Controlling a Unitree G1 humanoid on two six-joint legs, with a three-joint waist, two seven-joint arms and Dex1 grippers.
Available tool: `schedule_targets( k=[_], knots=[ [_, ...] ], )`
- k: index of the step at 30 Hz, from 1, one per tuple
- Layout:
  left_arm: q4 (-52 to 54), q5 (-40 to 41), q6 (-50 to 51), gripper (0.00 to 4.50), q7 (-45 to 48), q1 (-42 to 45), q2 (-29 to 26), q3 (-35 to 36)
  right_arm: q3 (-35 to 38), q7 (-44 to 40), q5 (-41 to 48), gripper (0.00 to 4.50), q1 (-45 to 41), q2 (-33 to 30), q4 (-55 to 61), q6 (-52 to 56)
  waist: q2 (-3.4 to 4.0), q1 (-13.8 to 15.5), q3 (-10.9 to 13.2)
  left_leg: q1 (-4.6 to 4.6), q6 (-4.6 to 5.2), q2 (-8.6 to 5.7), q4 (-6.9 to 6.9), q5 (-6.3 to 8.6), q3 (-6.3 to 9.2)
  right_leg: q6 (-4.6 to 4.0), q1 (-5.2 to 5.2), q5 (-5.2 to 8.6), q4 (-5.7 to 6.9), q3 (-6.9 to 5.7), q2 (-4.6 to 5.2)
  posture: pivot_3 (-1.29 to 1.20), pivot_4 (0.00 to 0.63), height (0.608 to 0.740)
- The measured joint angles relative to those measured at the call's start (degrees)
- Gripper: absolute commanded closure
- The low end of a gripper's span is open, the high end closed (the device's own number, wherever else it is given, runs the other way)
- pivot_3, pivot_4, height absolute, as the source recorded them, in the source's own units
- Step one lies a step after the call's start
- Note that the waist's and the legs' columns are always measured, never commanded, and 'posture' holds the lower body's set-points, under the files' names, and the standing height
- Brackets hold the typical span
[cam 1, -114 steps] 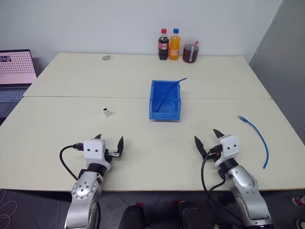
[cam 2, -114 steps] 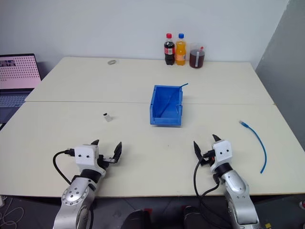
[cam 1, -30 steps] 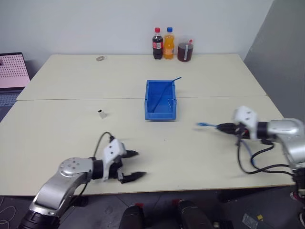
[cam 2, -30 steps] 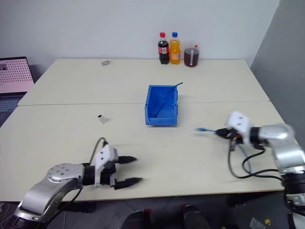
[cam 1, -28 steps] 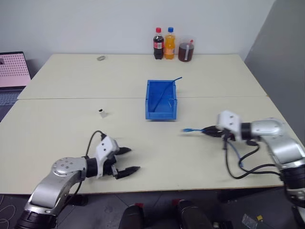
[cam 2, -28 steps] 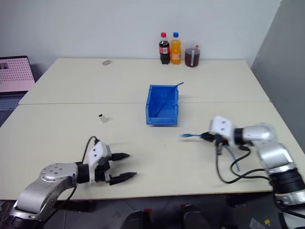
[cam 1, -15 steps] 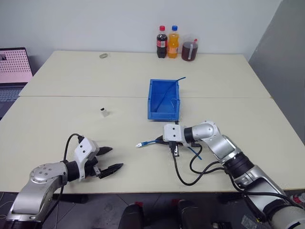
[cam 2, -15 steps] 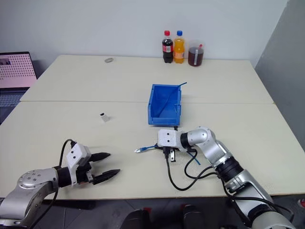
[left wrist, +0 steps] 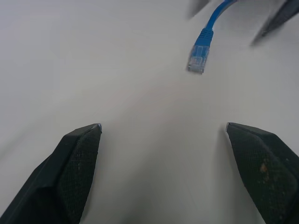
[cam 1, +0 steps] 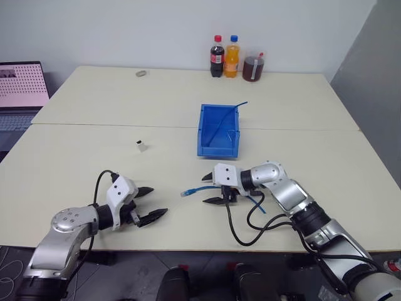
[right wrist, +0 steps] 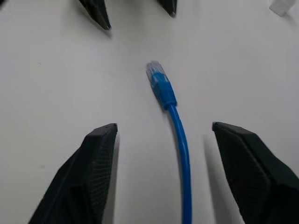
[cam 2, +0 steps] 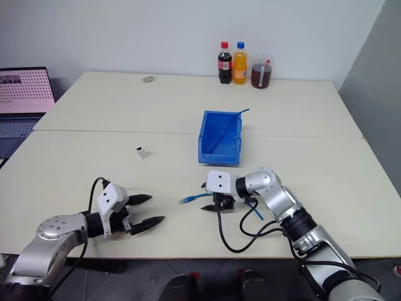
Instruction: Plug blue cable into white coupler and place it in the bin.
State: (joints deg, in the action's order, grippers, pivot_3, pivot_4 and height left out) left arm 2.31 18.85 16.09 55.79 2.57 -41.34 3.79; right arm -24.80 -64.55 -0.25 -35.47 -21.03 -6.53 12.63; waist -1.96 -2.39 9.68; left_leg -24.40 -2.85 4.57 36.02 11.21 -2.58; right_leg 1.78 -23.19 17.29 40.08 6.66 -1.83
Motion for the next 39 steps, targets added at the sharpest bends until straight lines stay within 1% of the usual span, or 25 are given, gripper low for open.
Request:
schedule_targets(
  k=[1, 5, 7, 12, 15, 18, 23, 24, 25, 29, 30, 31, 34, 39],
  knots=[
    [-0.51, -0.36, -0.23, 0.0, -0.07, 0.99, 0.63, -0.76, 0.97, -0.57, 1.56, 0.07, 1.22, -1.39, 3.09, 2.44, 0.01, 0.37, 0.0, -0.01, 0.0, 0.0, 0.01, 0.0, -0.01, 0.0, 0.0, 0.0, 0.0, 0.0, 0.0, 0.0, 0.15, 0.74],
    [-3.26, -3.03, -1.43, 0.0, -0.19, 5.6, 3.19, -4.11, 4.58, -1.09, 5.89, 0.07, 6.4, -7.28, 16.51, 12.11, 0.01, 0.89, -0.02, -0.01, 0.0, -0.01, 0.02, 0.0, 0.03, 0.07, 0.01, 0.04, -0.02, -0.02, 0.0, 0.0, 0.15, 0.74],
    [-4.95, -4.61, -2.15, 0.0, -0.17, 8.0, 4.48, -6.1, 6.12, 0.04, 7.35, 0.07, 9.61, -9.33, 22.37, 16.33, 0.05, 0.91, -0.06, -0.01, 0.0, -0.01, 0.02, 0.0, 0.06, 0.21, 0.03, 0.11, -0.03, -0.02, -0.01, 0.0, 0.15, 0.74],
    [-7.8, -7.02, -4.02, 0.0, 0.54, 11.67, 5.79, -9.49, 7.66, 3.2, 9.89, 0.07, 14.6, -11.4, 30.84, 22.95, 0.12, 0.89, -0.13, -0.02, 0.0, -0.05, 0.05, 0.0, 0.17, 0.32, 0.08, 0.13, -0.03, -0.05, -0.02, 0.0, 0.15, 0.74],
    [-8.94, -7.85, -4.1, 0.41, 2.15, 13.55, 5.78, -10.89, 8.06, 5.88, 10.77, 0.0, 15.04, -11.43, 33.5, 25.9, 0.13, 0.84, -0.18, -0.02, 0.0, -0.06, 0.07, 0.0, 0.17, 0.38, 0.09, 0.11, -0.04, -0.04, -0.02, 0.0, 0.15, 0.74],
    [-9.12, -8.28, -3.96, 1.09, 4.39, 14.64, 5.32, -12.18, 8.43, 8.25, 11.94, 0.0, 15.29, -11.38, 34.56, 27.76, 0.13, 0.84, -0.22, -0.02, 0.01, -0.07, 0.07, 0.0, 0.17, 0.37, 0.12, 0.12, -0.07, -0.05, -0.02, 0.0, 0.15, 0.74],
    [-8.84, -9.16, -2.78, 2.04, 7.2, 15.71, 4.4, -13.99, 9.38, 10.15, 13.07, 0.0, 15.37, -11.45, 35.03, 28.49, 0.18, 0.84, -0.37, -0.02, 0.01, -0.07, 0.05, 0.0, 0.17, 0.36, 0.13, 0.13, -0.11, -0.05, -0.02, 0.0, 0.15, 0.74],
    [-8.76, -9.58, -2.71, 2.35, 7.6, 16.06, 4.32, -14.61, 9.6, 10.66, 13.23, 0.0, 15.37, -11.49, 35.03, 28.68, 0.23, 0.84, -0.45, -0.02, 0.01, -0.08, 0.05, 0.0, 0.18, 0.38, 0.15, 0.15, -0.12, -0.05, -0.02, 0.0, 0.15, 0.74],
    [-8.68, -9.85, -2.67, 2.47, 7.81, 16.12, 4.33, -14.85, 9.73, 11.03, 13.42, 0.0, 15.37, -11.49, 35.04, 28.81, 0.27, 0.83, -0.52, -0.02, 0.01, -0.08, 0.05, 0.0, 0.18, 0.39, 0.16, 0.15, -0.12, -0.04, -0.02, 0.0, 0.15, 0.74],
    [-8.67, -10.43, -2.39, 3.24, 8.53, 16.35, 4.33, -15.75, 10.2, 12.06, 14.99, 0.0, 16.03, -11.58, 35.47, 29.1, 0.39, 0.82, -0.76, -0.01, 0.01, -0.08, 0.05, 0.0, 0.19, 0.39, 0.18, 0.16, -0.13, -0.05, -0.02, 0.0, 0.15, 0.74],
    [-8.67, -10.46, -2.39, 3.51, 8.67, 16.32, 4.34, -15.86, 10.36, 12.31, 15.13, 0.0, 16.22, -11.58, 35.61, 29.09, 0.4, 0.78, -0.82, 0.0, 0.01, -0.08, 0.05, 0.0, 0.2, 0.39, 0.19, 0.17, -0.12, -0.05, -0.02, 0.0, 0.15, 0.74],
    [-8.67, -10.46, -2.39, 3.62, 8.75, 16.29, 4.34, -15.91, 10.56, 12.46, 15.29, 0.0, 16.32, -11.59, 35.62, 29.09, 0.39, 0.76, -0.86, 0.01, 0.01, -0.08, 0.05, 0.0, 0.21, 0.39, 0.21, 0.17, -0.12, -0.05, -0.02, 0.0, 0.15, 0.74],
    [-8.63, -10.5, -2.44, 4.23, 8.88, 16.21, 4.33, -16.21, 11.75, 13.38, 16.41, 0.0, 16.72, -11.62, 35.77, 29.07, 0.39, 0.71, -0.95, 0.05, 0.01, -0.07, 0.05, 0.0, 0.23, 0.39, 0.27, 0.17, -0.13, -0.07, -0.02, 0.0, 0.15, 0.74],
    [-8.63, -11.04, -3.87, 4.27, 8.87, 16.06, 4.01, -16.37, 12.89, 14.63, 17.36, 0.0, 19.29, -12.35, 37.8, 28.46, 0.38, 0.61, -1.03, 0.06, 0.01, -0.06, 0.03, 0.01, 0.26, 0.37, 0.29, 0.2, -0.14, -0.1, -0.02, 0.0, 0.15, 0.74]
  ],
)
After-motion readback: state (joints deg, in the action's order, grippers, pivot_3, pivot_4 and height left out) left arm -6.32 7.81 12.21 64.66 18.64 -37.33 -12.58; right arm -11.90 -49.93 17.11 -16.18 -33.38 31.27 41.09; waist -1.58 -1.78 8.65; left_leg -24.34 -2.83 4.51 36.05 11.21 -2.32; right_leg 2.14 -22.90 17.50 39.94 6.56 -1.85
